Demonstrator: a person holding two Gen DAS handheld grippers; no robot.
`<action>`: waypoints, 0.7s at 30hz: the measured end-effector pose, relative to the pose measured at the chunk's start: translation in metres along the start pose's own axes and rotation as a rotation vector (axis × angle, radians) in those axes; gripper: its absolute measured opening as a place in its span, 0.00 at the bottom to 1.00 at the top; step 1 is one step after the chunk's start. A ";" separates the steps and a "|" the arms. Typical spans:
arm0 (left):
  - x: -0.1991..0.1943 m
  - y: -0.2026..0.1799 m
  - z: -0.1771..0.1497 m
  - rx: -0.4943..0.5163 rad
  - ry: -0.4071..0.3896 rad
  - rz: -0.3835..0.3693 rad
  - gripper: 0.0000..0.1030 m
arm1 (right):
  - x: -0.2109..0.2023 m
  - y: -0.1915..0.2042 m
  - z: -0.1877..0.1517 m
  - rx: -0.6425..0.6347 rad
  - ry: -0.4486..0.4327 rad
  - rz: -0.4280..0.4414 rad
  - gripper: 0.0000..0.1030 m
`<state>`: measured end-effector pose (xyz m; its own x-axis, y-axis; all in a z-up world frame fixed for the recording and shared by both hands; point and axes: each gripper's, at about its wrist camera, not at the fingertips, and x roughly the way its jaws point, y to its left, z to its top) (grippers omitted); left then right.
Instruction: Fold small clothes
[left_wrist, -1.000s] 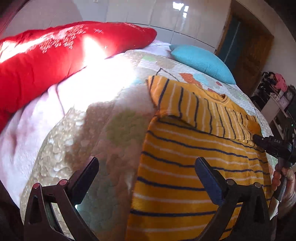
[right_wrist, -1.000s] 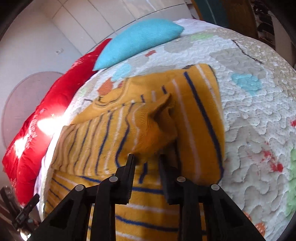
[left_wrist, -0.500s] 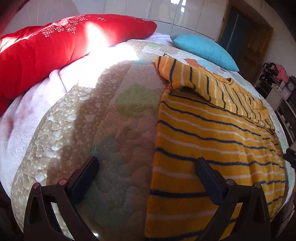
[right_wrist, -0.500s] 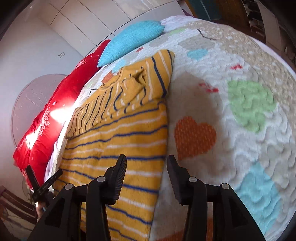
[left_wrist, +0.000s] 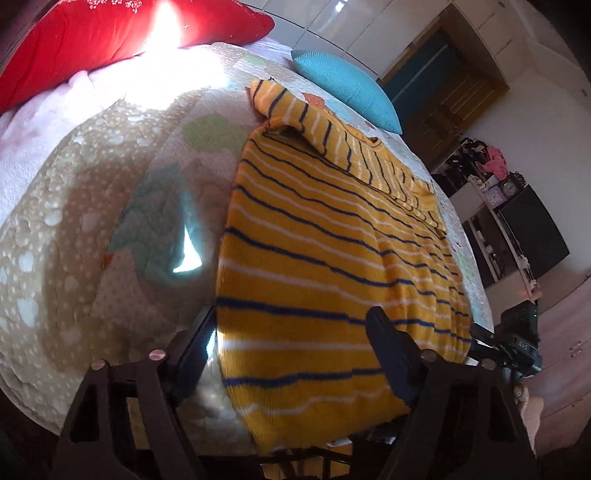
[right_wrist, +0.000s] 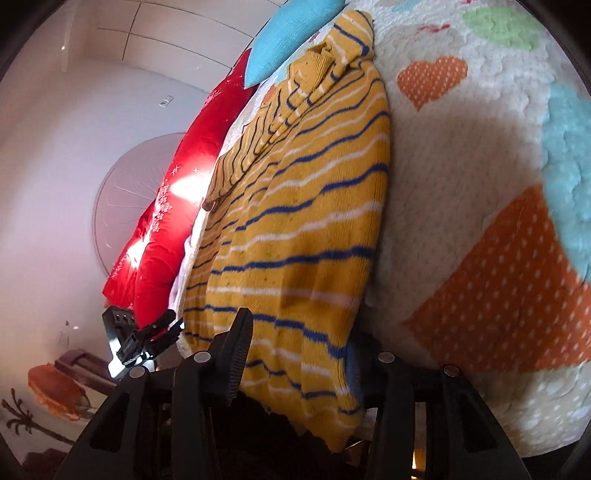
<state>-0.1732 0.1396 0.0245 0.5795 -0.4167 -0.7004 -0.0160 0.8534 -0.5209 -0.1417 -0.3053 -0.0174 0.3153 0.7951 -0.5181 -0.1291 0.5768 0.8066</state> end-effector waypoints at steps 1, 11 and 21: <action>-0.002 0.002 -0.006 -0.012 0.003 -0.015 0.68 | 0.003 0.000 -0.006 -0.001 0.014 0.010 0.49; 0.006 -0.005 -0.043 -0.059 0.002 -0.081 0.68 | 0.035 0.009 -0.047 0.007 0.103 0.005 0.50; -0.019 0.009 -0.043 -0.175 -0.034 -0.039 0.10 | 0.019 0.033 -0.048 -0.074 0.089 -0.046 0.12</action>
<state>-0.2196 0.1418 0.0118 0.6093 -0.4349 -0.6630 -0.1332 0.7681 -0.6263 -0.1855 -0.2624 -0.0145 0.2380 0.7789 -0.5803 -0.1864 0.6230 0.7597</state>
